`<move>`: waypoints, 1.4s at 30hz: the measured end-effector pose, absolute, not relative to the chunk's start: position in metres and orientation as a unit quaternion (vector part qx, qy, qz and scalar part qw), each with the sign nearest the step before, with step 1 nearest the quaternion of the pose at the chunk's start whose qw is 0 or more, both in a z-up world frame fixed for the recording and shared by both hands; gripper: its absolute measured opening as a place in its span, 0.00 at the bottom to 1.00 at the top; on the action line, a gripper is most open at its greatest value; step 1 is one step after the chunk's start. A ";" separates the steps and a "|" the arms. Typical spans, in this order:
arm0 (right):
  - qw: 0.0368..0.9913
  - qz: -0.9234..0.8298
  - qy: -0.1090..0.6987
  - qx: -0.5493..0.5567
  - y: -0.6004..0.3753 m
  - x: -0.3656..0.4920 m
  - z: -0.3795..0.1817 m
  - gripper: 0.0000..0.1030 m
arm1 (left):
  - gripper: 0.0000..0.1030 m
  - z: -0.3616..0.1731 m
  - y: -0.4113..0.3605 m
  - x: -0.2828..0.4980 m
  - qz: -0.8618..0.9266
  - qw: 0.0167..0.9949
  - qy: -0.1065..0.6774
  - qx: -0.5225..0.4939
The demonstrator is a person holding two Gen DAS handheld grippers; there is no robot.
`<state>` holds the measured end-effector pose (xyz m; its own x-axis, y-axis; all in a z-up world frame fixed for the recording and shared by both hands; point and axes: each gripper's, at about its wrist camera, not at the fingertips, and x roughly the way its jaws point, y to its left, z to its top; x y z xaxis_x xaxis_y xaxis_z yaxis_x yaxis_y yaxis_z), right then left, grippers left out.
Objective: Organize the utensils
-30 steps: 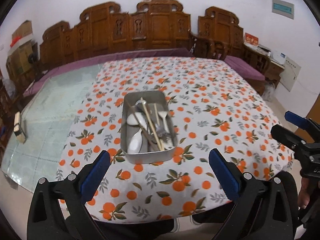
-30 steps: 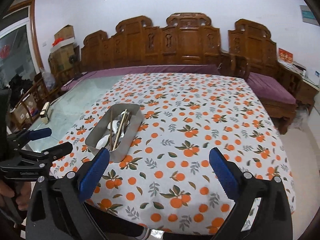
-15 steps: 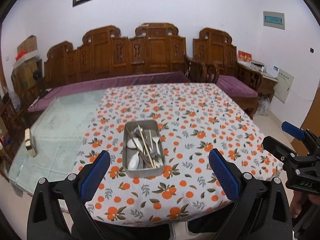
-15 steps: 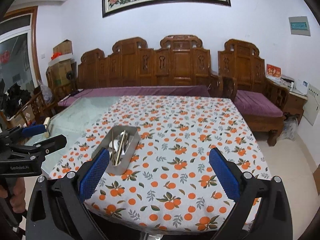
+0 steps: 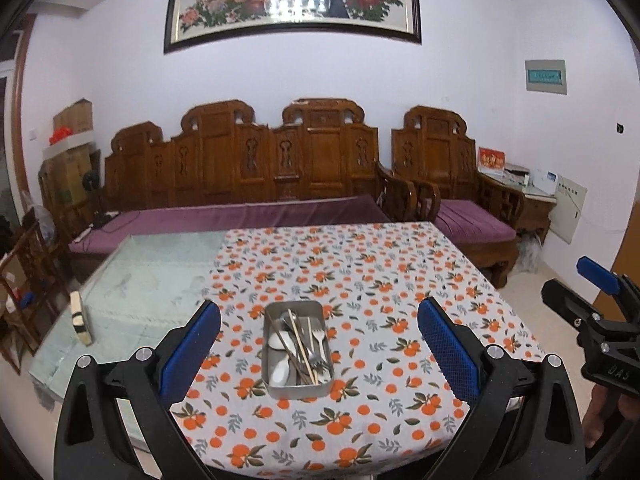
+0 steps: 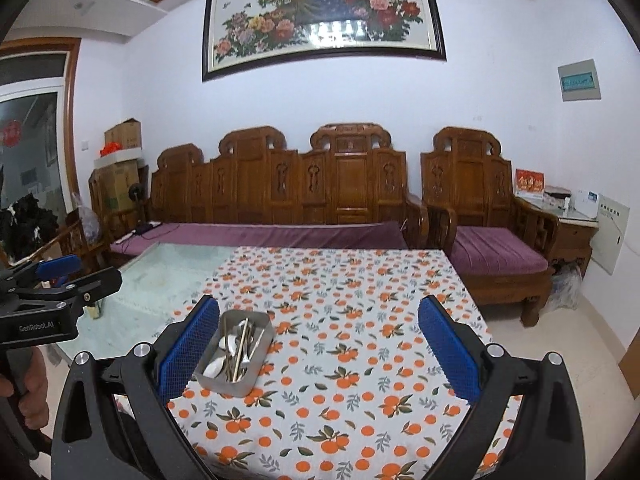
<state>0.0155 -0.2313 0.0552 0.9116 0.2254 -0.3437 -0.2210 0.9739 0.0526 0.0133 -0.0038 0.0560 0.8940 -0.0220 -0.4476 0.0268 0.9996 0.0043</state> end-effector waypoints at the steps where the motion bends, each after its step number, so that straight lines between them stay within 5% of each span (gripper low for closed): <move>1: 0.978 0.114 0.175 0.008 -0.232 0.014 0.057 0.97 | 0.92 0.058 -0.003 0.011 -0.011 0.974 0.227 0.005; 42: 0.977 0.125 0.174 0.013 -0.224 0.009 0.057 0.97 | 0.92 0.051 -0.002 0.002 -0.013 0.974 0.227 0.001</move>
